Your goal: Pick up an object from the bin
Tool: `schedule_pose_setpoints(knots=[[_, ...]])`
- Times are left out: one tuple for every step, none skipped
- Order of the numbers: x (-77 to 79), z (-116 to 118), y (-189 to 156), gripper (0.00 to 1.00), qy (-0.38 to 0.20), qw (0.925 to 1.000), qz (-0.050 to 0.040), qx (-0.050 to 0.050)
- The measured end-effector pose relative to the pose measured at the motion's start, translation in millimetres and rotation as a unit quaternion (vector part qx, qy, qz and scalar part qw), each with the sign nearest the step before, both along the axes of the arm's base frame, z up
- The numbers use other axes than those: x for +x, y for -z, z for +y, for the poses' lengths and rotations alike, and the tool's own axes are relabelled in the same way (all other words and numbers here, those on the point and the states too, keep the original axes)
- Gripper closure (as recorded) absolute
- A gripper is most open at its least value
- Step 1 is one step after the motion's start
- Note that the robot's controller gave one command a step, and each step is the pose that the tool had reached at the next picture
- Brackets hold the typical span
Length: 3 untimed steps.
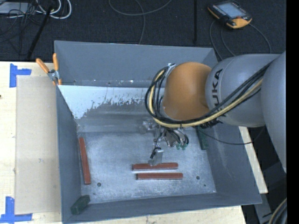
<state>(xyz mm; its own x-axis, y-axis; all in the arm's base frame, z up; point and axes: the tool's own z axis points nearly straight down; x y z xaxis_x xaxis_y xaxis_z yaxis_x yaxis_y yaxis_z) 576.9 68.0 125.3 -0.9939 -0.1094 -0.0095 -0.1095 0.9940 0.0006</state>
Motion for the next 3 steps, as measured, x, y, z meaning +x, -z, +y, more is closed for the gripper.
schedule_pose_setpoints(knots=[[-27.8, -23.9, 32.1, 0.00, -0.044, 0.9990, 0.0070, -0.001], [-64.3, -29.1, 51.2, 1.00, -0.117, 0.9931, -0.0014, -0.001], [-64.3, -29.1, 51.2, 1.00, -0.117, 0.9932, -0.0014, -0.001]])
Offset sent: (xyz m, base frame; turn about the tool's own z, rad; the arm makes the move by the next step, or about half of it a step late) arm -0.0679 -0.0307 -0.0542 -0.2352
